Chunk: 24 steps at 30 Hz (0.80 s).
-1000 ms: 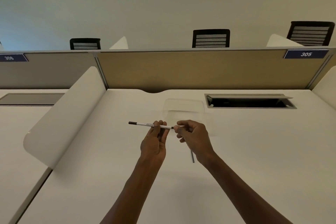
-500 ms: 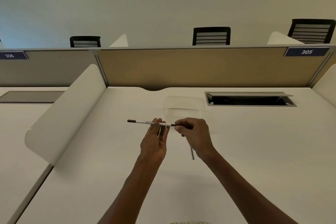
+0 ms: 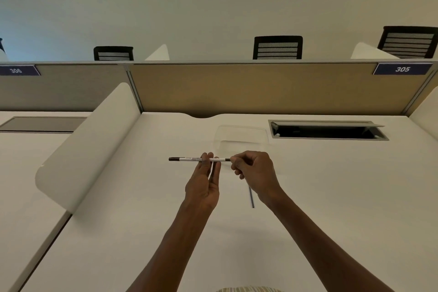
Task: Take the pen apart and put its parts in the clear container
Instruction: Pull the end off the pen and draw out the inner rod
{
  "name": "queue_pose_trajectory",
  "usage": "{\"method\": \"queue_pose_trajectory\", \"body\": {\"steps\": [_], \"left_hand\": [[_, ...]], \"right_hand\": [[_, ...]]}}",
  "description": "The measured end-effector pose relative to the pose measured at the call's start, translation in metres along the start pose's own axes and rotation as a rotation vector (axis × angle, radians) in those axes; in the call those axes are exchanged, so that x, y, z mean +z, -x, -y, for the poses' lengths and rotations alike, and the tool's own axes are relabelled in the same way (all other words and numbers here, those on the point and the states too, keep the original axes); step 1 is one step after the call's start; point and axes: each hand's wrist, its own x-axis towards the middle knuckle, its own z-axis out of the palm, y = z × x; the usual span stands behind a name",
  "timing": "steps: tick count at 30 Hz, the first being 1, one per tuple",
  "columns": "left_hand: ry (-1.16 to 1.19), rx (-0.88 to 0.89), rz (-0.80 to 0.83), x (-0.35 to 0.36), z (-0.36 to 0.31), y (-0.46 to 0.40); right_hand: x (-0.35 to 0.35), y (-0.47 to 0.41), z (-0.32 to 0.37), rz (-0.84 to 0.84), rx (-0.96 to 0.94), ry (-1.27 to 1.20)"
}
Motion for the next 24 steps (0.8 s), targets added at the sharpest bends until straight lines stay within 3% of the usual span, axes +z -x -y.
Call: {"method": "queue_pose_trajectory", "body": {"steps": [7,10,15,24], "left_hand": [[0.048,-0.018,-0.024,0.0002,-0.0018,-0.0009],[0.062,-0.028,-0.022,0.0002,-0.0026,-0.0009],[0.074,-0.048,-0.002,-0.0020,-0.0039,-0.0022],[0.070,-0.033,-0.005,-0.0046,-0.0032,-0.0006]], "right_hand": [[0.0003,-0.0019,-0.0004,-0.051,-0.152,0.096],[0.0002,-0.0022,-0.0005,-0.044,-0.165,0.084],[0.0011,-0.0022,0.0046,-0.018,-0.029,0.037],[-0.0031,0.0007,0.0038,-0.032,-0.195,0.138]]}}
